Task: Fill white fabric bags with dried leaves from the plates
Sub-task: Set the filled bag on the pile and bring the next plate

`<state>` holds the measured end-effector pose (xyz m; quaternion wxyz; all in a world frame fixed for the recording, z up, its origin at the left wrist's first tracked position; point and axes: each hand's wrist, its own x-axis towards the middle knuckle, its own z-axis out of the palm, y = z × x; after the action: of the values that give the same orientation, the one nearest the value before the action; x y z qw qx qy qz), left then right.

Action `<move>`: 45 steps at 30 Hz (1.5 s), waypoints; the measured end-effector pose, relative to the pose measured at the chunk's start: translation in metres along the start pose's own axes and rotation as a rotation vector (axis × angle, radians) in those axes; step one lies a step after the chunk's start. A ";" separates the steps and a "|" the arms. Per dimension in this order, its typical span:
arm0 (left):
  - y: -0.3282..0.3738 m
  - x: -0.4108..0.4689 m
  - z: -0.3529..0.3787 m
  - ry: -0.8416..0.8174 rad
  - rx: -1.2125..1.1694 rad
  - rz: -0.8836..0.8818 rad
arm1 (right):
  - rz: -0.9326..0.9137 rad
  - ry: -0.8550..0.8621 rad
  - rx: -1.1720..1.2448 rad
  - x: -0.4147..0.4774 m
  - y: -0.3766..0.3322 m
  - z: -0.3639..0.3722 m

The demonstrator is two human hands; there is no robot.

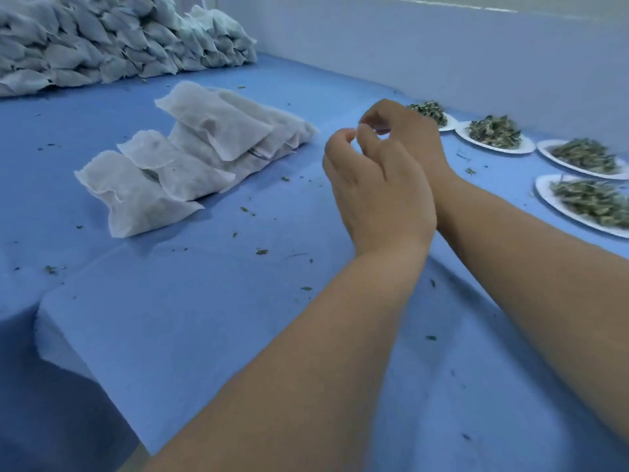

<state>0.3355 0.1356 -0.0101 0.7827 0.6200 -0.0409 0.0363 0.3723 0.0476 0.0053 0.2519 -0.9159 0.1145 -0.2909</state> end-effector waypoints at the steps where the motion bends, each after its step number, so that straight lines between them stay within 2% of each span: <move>1: -0.004 -0.015 0.006 -0.098 0.089 0.056 | 0.038 0.042 -0.034 -0.009 0.019 -0.017; 4: -0.012 -0.048 0.018 -0.417 0.306 0.196 | 0.108 0.086 -0.284 -0.041 0.076 -0.065; 7: -0.025 -0.052 0.021 -0.676 0.510 0.303 | 0.136 -0.022 -0.585 -0.072 0.120 -0.101; 9: -0.028 -0.054 0.020 -0.774 0.658 0.346 | 0.155 -0.051 -0.699 -0.084 0.137 -0.118; 11: -0.029 -0.054 0.020 -0.794 0.717 0.381 | 0.183 -0.047 -0.757 -0.087 0.147 -0.130; 15: -0.028 -0.053 0.020 -0.794 0.743 0.353 | 0.252 -0.116 -0.834 -0.085 0.154 -0.137; 18: -0.026 -0.052 0.019 -0.797 0.746 0.336 | 0.289 -0.107 -0.803 -0.084 0.156 -0.136; 21: -0.025 -0.052 0.019 -0.772 0.744 0.320 | 0.230 -0.089 -0.736 -0.074 0.150 -0.128; 26: -0.022 -0.046 0.021 -0.690 0.656 0.159 | 0.132 -0.115 -0.711 -0.023 0.134 -0.078; 31: -0.020 -0.033 0.021 -0.602 0.421 0.008 | 0.134 -0.240 -0.781 0.035 0.135 -0.031; 35: -0.014 -0.006 0.017 -0.391 -0.168 -0.450 | 0.225 -0.346 -0.739 0.081 0.146 -0.002; 38: -0.010 -0.001 0.014 -0.338 -0.457 -0.610 | 0.308 -0.361 -0.721 0.107 0.154 0.012; 42: -0.011 -0.002 0.016 -0.332 -0.489 -0.649 | 0.376 -0.372 -0.700 0.123 0.158 0.019; 45: -0.011 -0.001 0.017 -0.329 -0.472 -0.645 | 0.359 -0.375 -0.733 0.123 0.156 0.019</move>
<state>0.3355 0.1162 -0.0172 0.8574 0.4028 0.0235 -0.3196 0.4727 -0.1212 -0.0320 -0.0264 -0.9472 0.3193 -0.0118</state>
